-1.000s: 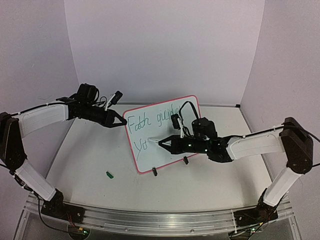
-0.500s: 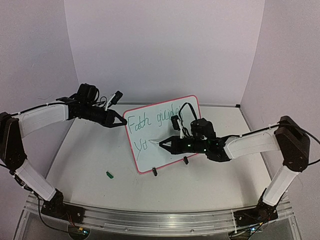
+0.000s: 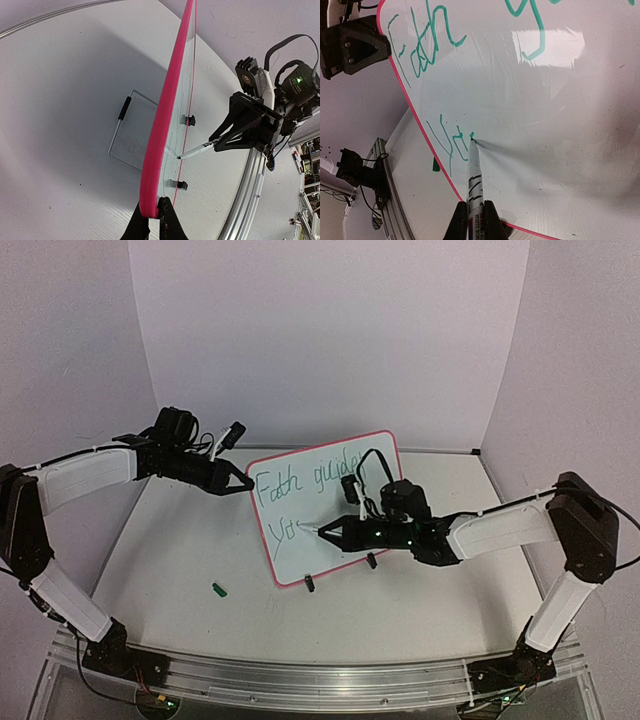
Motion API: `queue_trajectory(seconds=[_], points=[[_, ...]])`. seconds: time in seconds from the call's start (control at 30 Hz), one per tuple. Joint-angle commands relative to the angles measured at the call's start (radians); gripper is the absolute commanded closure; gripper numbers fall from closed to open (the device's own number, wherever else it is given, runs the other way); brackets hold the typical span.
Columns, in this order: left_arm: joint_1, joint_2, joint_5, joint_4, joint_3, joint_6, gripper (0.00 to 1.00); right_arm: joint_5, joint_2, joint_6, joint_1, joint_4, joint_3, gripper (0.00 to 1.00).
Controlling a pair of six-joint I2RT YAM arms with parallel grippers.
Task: Write a sentence on the whiteboard
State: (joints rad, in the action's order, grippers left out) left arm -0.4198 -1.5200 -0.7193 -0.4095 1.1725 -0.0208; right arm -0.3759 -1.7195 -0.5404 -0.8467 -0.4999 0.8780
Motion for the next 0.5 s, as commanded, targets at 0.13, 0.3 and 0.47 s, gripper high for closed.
queue_trajectory(seconds=[0.13,0.3,0.47], points=[[-0.053,-0.054,0.083,-0.143,-0.033,-0.092,1.00,0.032,0.026,-0.019,0.004,-0.012,-0.050,1.00],[-0.053,-0.055,0.083,-0.143,-0.033,-0.092,1.00,0.047,0.050,-0.011,0.005,-0.002,-0.046,1.00],[-0.053,-0.054,0.083,-0.144,-0.032,-0.093,1.00,0.065,0.076,0.010,0.014,0.025,-0.027,1.00]])
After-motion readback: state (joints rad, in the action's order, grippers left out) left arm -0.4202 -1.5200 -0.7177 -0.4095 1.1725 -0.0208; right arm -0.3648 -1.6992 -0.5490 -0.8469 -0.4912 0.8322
